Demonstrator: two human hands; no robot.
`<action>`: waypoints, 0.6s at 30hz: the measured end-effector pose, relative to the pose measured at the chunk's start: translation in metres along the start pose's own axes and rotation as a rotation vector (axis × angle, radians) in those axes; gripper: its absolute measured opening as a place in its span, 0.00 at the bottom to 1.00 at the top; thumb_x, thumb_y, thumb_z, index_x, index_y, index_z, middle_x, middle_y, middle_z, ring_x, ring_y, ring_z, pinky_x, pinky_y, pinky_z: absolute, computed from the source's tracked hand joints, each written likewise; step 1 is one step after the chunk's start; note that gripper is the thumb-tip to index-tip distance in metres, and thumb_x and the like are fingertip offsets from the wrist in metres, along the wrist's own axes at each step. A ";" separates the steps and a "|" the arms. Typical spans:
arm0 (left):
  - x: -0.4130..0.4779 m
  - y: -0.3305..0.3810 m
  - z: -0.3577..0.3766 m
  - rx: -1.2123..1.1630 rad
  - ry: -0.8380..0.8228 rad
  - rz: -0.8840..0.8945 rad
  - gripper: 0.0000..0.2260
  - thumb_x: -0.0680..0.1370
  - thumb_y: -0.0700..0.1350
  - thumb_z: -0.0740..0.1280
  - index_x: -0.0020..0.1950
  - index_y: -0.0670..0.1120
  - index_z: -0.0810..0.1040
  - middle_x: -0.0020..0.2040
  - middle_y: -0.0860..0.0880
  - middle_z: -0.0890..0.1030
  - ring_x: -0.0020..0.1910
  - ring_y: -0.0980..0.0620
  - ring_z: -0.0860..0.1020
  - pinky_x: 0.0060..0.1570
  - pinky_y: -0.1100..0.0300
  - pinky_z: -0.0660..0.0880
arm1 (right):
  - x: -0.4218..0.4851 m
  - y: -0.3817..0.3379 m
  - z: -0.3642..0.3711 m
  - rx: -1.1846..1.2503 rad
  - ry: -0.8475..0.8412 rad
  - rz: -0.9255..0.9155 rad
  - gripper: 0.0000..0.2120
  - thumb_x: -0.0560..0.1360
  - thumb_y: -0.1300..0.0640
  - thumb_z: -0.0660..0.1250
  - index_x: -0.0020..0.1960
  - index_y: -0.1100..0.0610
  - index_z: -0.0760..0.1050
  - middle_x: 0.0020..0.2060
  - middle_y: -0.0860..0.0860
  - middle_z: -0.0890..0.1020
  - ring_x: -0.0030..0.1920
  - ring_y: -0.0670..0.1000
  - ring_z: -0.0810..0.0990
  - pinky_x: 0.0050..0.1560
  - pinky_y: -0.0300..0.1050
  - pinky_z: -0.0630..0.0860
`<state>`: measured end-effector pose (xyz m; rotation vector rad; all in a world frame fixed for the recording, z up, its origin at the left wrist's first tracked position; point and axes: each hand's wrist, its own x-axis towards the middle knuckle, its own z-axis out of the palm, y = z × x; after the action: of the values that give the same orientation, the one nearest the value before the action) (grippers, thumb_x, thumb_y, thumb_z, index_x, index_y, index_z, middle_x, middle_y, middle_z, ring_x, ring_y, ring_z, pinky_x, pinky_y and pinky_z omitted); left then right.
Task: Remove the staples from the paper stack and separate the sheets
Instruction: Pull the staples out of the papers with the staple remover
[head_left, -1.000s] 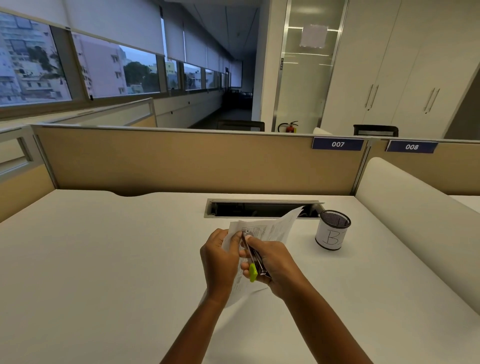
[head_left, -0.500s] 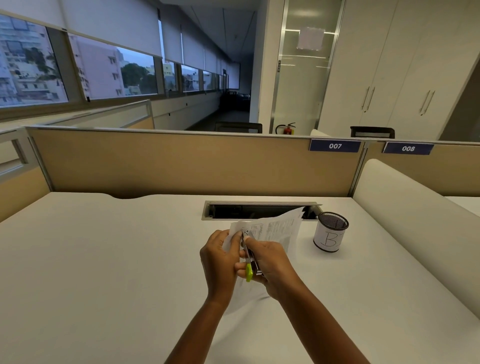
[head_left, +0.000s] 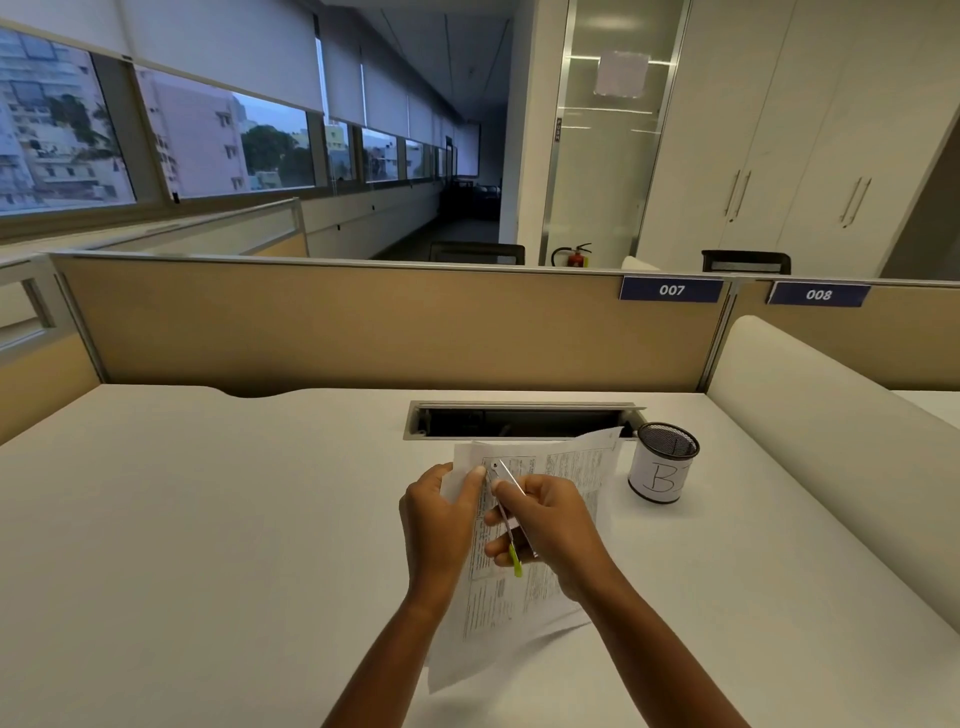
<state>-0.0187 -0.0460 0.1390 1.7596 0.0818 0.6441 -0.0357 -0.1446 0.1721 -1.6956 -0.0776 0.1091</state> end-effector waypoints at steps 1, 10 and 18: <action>0.000 0.000 0.000 0.006 -0.005 0.002 0.06 0.74 0.44 0.66 0.44 0.41 0.78 0.40 0.48 0.79 0.34 0.51 0.77 0.30 0.69 0.71 | 0.000 0.001 -0.001 -0.028 0.003 -0.016 0.09 0.77 0.56 0.60 0.40 0.57 0.74 0.31 0.52 0.80 0.21 0.44 0.79 0.23 0.36 0.78; 0.007 -0.007 -0.006 0.151 -0.087 0.103 0.08 0.74 0.45 0.65 0.36 0.46 0.71 0.35 0.48 0.77 0.29 0.55 0.75 0.25 0.75 0.67 | 0.007 -0.007 -0.019 -0.193 -0.081 -0.007 0.09 0.76 0.56 0.62 0.39 0.56 0.75 0.32 0.51 0.80 0.20 0.43 0.77 0.24 0.35 0.77; 0.011 -0.001 -0.011 0.195 -0.110 0.198 0.08 0.74 0.42 0.65 0.36 0.44 0.69 0.35 0.45 0.75 0.32 0.51 0.75 0.29 0.71 0.68 | 0.014 -0.024 -0.031 -0.253 -0.167 0.018 0.10 0.75 0.56 0.64 0.38 0.58 0.77 0.31 0.51 0.80 0.20 0.42 0.76 0.22 0.32 0.74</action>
<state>-0.0140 -0.0315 0.1438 2.0054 -0.1102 0.6993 -0.0180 -0.1708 0.1992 -1.9377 -0.2083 0.2638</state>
